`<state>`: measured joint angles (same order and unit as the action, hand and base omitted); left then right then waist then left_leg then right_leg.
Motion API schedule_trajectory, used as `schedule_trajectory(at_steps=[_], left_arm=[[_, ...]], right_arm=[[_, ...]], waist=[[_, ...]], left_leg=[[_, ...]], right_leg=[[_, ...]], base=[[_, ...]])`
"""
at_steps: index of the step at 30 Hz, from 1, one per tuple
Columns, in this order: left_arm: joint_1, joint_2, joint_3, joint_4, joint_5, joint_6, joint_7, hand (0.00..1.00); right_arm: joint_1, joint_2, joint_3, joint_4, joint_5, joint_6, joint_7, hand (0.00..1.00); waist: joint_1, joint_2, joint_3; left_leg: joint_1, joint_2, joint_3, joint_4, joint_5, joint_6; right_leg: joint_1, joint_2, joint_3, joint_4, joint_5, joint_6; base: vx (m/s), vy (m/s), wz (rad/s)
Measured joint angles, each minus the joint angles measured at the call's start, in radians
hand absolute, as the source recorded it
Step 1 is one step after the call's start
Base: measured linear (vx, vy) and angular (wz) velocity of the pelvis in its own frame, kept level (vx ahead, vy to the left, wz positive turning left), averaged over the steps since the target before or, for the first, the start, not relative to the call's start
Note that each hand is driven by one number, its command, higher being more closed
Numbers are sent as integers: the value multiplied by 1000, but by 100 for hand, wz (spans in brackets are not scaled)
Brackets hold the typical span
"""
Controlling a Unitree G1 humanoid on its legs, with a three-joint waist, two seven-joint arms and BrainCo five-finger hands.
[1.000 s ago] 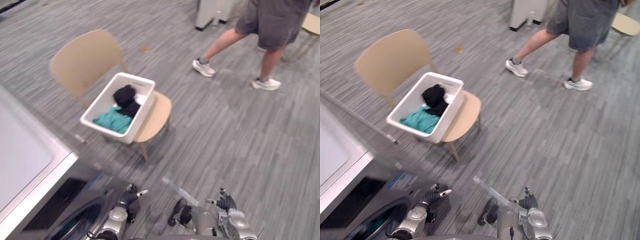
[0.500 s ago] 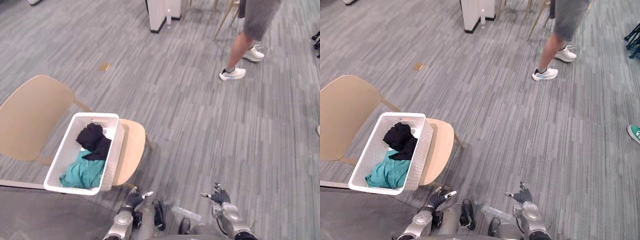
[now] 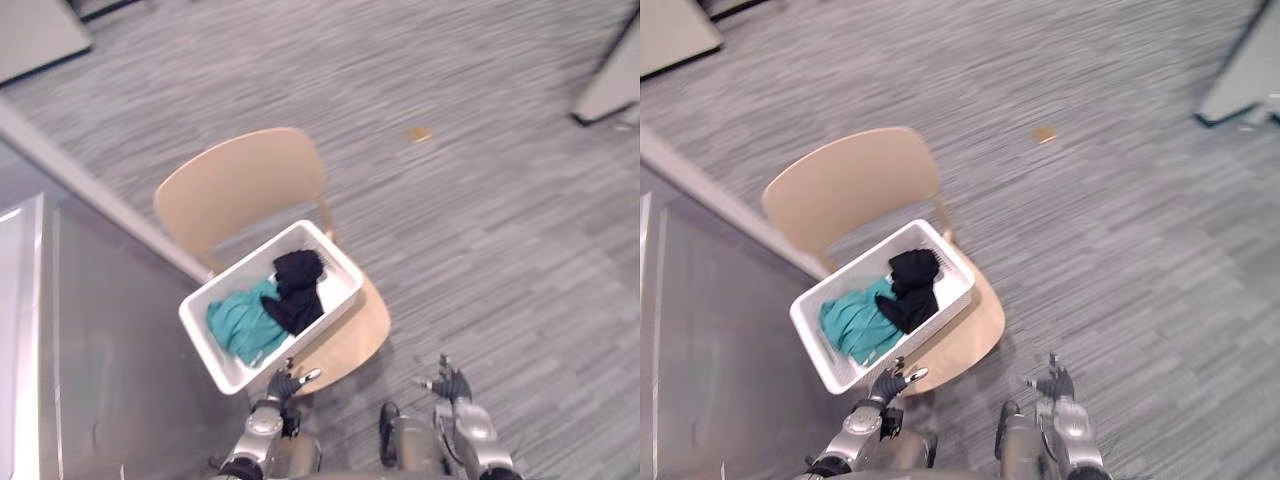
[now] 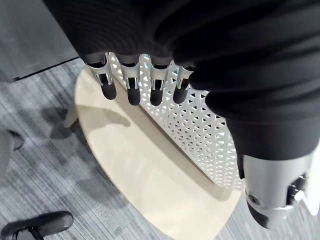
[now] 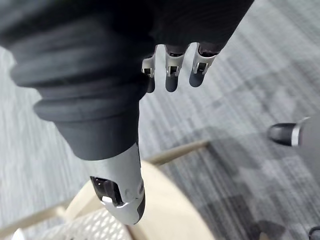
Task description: Pick up the laundry basket with both hands and put the clothes into the washing machine.
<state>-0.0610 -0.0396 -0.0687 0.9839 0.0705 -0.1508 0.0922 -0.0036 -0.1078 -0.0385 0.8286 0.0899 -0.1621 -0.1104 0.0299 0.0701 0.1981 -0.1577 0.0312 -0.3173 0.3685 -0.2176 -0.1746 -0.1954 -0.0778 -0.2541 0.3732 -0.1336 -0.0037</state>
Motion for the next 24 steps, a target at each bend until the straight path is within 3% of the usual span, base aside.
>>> schedule_trajectory(at_steps=[3,5,6,7,8,9,11,12,14,15,17,18,21,22,24], left_arm=[[30,11,-5,1,-6,-1,0,0],[57,22,-5,2,-20,-4,1,0],[58,25,-5,4,-20,-4,1,0],[64,27,-5,9,-20,-3,1,0],[65,41,-2,14,-20,-4,1,0],[65,75,-2,17,-20,-7,1,0],[70,112,-2,27,-19,-6,1,0],[77,129,-1,33,-19,-6,1,0],[83,134,1,35,-19,-6,3,0],[85,136,-1,43,-19,-6,3,0],[88,140,-17,48,-18,-8,2,0],[90,143,-18,49,-17,-7,0,0],[90,143,-18,46,-8,-10,-1,0],[89,144,-18,46,-8,-13,-2,0],[90,165,-19,45,-7,-15,-5,0]], right_arm=[[0,-6,-3,-1,0,-14,-3,0],[-10,-19,-4,-22,-1,-24,-18,0],[-8,-20,-4,-34,-2,-24,-22,0],[3,-24,-10,-71,-10,-24,-24,0],[15,-22,-26,-120,-35,-23,-35,0],[26,1,-24,-165,-79,-19,-45,0],[31,24,-23,-214,-149,-17,-58,0],[23,23,-21,-248,-186,-18,-63,0],[11,17,-19,-295,-231,-16,-66,0],[6,8,-5,-342,-272,-12,-66,0],[17,-4,32,-410,-325,-9,-66,0],[38,-8,51,-459,-355,-9,-64,0],[50,-25,73,-485,-396,-10,-61,0],[46,-40,94,-485,-408,-12,-59,0],[20,-60,133,-481,-415,-16,-49,0]], waist=[[15,-16,-5],[16,-16,-14],[11,-18,-18],[-3,-17,-21],[-9,-24,-30],[-10,-64,-40],[-7,-109,-58],[-4,-117,-63],[-3,-115,-61],[-1,-97,-60],[-12,-95,-58],[-21,-95,-56],[-23,-92,-54],[-20,-89,-53],[-16,-123,-63]], left_leg=[[-22,39,247,-101,69,56],[-35,59,484,-159,149,103],[-39,64,540,-159,180,130],[-34,75,625,-167,209,160],[-12,51,621,-208,206,168],[-9,29,602,-232,214,178],[-8,6,592,-232,214,178],[0,-5,594,-232,213,180],[18,-19,596,-238,209,185],[49,-26,593,-264,183,217],[73,-45,574,-292,174,216],[82,-54,547,-298,172,219],[82,-58,484,-300,175,215],[73,-61,450,-300,187,196],[50,-81,417,-298,199,180]], right_leg=[[116,-13,-135,-77,0,0],[153,-28,-229,-107,-7,-10],[159,-35,-259,-112,-12,-16],[178,-40,-295,-116,-26,4],[194,-48,-298,-123,-29,10],[202,-57,-297,-136,-31,18],[212,-76,-291,-141,-39,38],[214,-90,-288,-127,-43,44],[203,-118,-273,-72,-53,64],[171,-140,-240,29,-65,81],[113,-174,-176,188,-65,75],[60,-171,-72,265,-84,65],[47,-123,77,187,-129,98],[53,-107,118,98,-130,110],[58,-114,121,-32,-86,103]], base=[[160,-180,156],[114,-39,101],[108,40,94],[115,115,111],[184,198,117],[132,178,83],[98,116,33],[59,100,10],[-4,100,-9],[-61,143,-9],[-53,113,16],[3,39,49],[42,-10,69],[53,-65,79],[69,-114,80]])
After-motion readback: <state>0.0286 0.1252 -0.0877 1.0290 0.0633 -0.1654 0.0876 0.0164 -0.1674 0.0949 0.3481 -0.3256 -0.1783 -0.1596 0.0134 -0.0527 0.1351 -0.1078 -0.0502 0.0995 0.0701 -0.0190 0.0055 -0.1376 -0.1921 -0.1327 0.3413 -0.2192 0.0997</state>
